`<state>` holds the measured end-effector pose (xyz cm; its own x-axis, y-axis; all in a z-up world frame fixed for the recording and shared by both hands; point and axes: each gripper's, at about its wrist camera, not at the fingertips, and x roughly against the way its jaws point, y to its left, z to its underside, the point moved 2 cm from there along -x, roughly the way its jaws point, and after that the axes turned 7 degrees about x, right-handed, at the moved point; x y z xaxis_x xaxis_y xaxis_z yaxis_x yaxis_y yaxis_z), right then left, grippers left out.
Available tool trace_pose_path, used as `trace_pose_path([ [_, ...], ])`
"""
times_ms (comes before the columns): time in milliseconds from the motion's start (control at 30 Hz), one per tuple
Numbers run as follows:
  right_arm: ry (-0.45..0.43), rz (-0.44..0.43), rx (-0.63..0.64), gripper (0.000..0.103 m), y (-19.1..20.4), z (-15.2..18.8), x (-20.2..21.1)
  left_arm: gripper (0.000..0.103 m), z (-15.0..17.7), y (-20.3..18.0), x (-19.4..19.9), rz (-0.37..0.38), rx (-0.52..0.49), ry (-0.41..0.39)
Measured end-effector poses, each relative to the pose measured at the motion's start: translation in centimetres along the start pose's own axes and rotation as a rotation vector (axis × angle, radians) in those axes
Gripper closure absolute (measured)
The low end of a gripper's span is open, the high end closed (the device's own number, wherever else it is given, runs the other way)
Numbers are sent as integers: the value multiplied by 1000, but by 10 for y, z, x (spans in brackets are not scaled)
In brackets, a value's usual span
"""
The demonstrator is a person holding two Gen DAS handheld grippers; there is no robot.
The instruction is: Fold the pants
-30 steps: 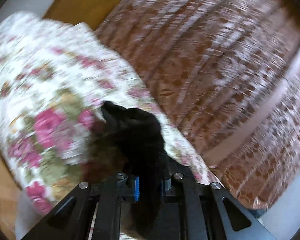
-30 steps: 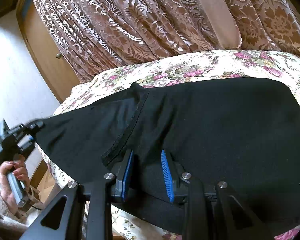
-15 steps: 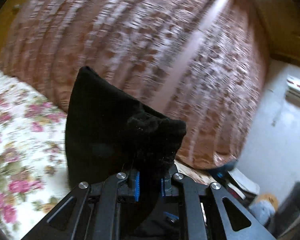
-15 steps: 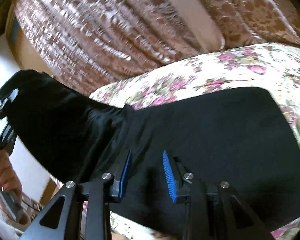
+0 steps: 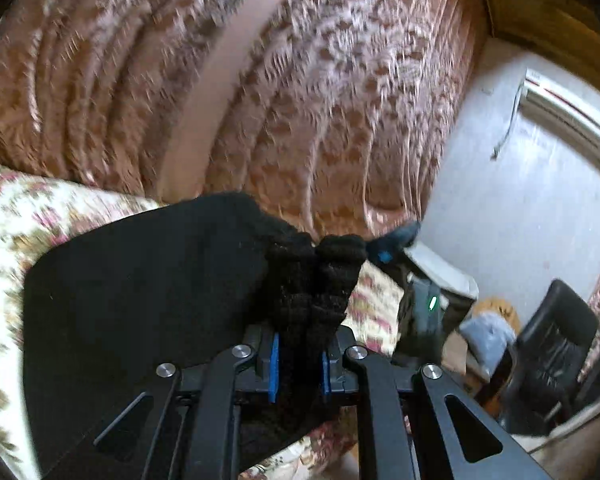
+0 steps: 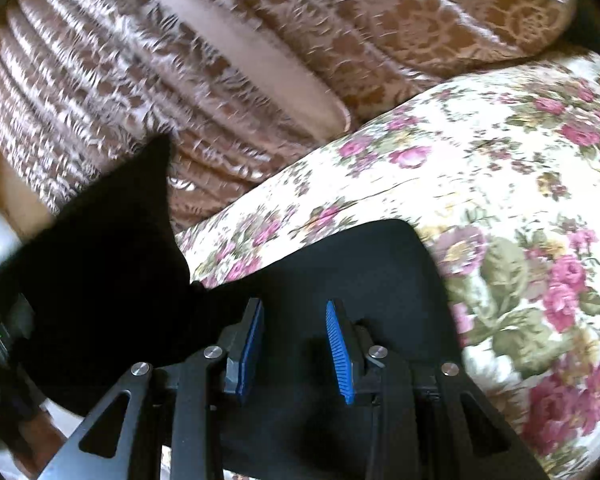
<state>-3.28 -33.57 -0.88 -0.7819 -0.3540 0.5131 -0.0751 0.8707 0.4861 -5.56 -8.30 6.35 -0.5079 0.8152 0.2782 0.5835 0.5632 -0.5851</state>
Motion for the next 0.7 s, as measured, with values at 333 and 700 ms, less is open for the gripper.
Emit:
trace_pose_path([
  [333,-10,-10,-56,70,-15,-3,7,80,54,13,-59,-60,12,243],
  [700,45,-77,-115,52,-17,5,-3,43,44,6,-22,52,62,203],
])
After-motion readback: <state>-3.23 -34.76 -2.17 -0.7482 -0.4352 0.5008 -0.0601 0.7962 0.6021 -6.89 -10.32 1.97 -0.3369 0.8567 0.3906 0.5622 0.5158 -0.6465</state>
